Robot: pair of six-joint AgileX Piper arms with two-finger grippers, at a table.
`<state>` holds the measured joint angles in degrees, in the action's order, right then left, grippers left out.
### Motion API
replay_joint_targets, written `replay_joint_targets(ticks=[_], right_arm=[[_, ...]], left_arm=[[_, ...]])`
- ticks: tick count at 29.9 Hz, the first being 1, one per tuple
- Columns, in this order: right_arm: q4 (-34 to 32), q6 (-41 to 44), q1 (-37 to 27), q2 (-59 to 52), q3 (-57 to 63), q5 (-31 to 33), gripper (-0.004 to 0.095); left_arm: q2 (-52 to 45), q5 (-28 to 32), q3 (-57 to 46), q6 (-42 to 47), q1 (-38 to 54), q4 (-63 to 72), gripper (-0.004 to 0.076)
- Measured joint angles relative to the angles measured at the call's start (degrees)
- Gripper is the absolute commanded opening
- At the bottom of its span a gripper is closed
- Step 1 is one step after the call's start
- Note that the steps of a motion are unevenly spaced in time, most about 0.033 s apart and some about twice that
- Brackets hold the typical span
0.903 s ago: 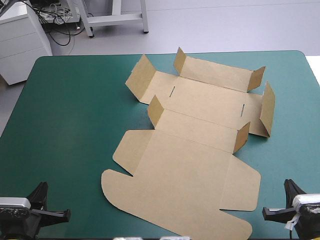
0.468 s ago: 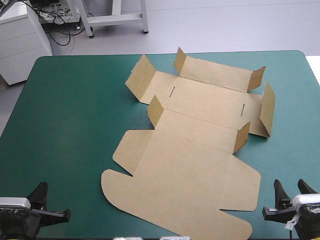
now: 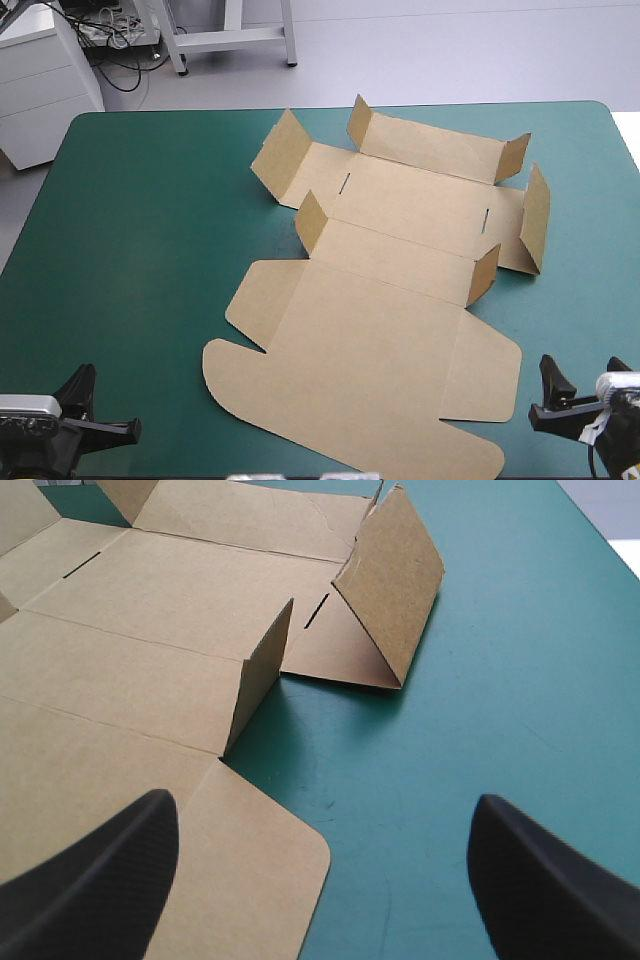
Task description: Fold the box
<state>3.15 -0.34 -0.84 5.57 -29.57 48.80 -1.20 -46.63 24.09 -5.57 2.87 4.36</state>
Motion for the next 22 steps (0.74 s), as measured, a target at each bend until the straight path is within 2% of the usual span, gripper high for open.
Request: replay_joint_targets(ticks=[6,14,22], right_arm=[[0.0,6.0,0.0,14.0,-11.3,1.9,0.0738],[3.2,6.6,0.0,38.7,-27.1,11.1,0.0738],[5.8,6.6,0.0,58.9,-36.6,13.6,0.0739]], left_arm=[[0.0,0.0,0.0,0.0,0.0,0.0,-0.0032],[0.0,0.0,0.0,0.0,0.0,0.0,-0.0032],[0.0,0.0,0.0,0.0,0.0,0.0,-0.0032]])
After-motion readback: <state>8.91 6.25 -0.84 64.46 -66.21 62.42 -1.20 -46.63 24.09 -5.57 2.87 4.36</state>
